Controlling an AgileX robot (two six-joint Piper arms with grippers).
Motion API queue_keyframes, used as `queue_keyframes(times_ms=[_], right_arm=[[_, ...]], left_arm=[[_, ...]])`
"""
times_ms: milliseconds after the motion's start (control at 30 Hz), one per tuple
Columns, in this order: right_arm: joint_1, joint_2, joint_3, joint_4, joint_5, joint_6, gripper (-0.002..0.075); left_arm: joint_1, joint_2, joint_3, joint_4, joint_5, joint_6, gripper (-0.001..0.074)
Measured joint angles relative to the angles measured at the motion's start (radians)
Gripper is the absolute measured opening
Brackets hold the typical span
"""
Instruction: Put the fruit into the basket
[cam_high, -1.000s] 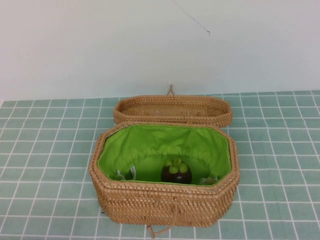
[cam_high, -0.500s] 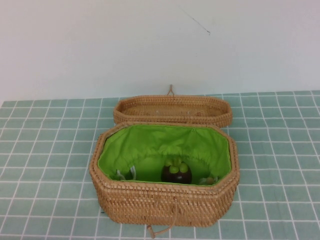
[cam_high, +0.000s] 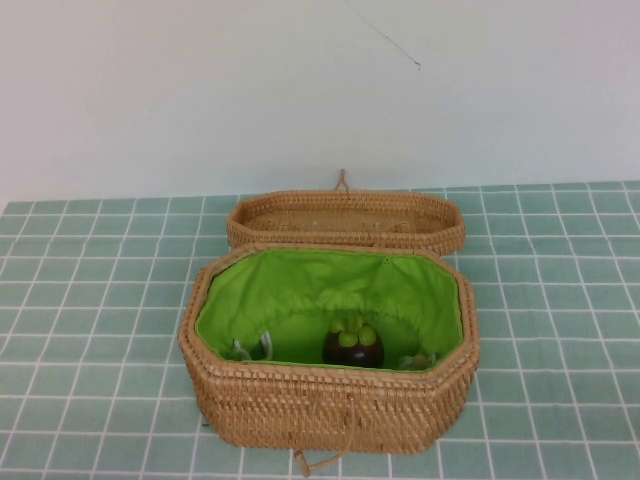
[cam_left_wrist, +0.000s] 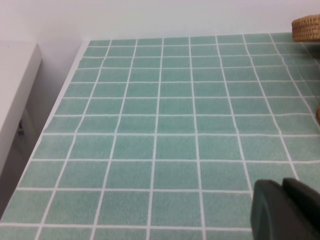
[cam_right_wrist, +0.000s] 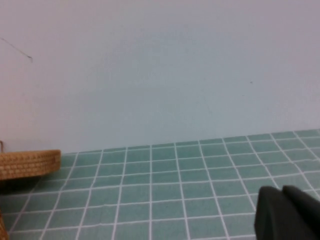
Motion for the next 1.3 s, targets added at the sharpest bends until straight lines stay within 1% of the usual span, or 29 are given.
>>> queue_keyframes(times_ms=[67, 133, 333, 533, 667, 1300], right_arm=[[-0.015, -0.046, 0.029, 0.0, 0.015, 0.0, -0.0003], [-0.023, -0.086, 0.024, 0.0, 0.106, 0.0, -0.0003], [-0.029, -0.089, 0.026, -0.003, 0.196, -0.041, -0.0003], [-0.029, -0.089, 0.024, 0.022, 0.347, -0.18, -0.0003], [-0.029, -0.089, 0.024, 0.063, 0.344, -0.257, -0.0003], [-0.029, -0.088, 0.024, 0.067, 0.34, -0.255, -0.0003]], left_arm=[[0.0, 0.0, 0.0, 0.0, 0.0, 0.0, 0.0], [0.0, 0.0, 0.0, 0.0, 0.0, 0.0, 0.0], [0.0, 0.0, 0.0, 0.0, 0.0, 0.0, 0.0], [0.0, 0.0, 0.0, 0.0, 0.0, 0.0, 0.0], [0.0, 0.0, 0.0, 0.0, 0.0, 0.0, 0.0], [0.0, 0.0, 0.0, 0.0, 0.0, 0.0, 0.0]])
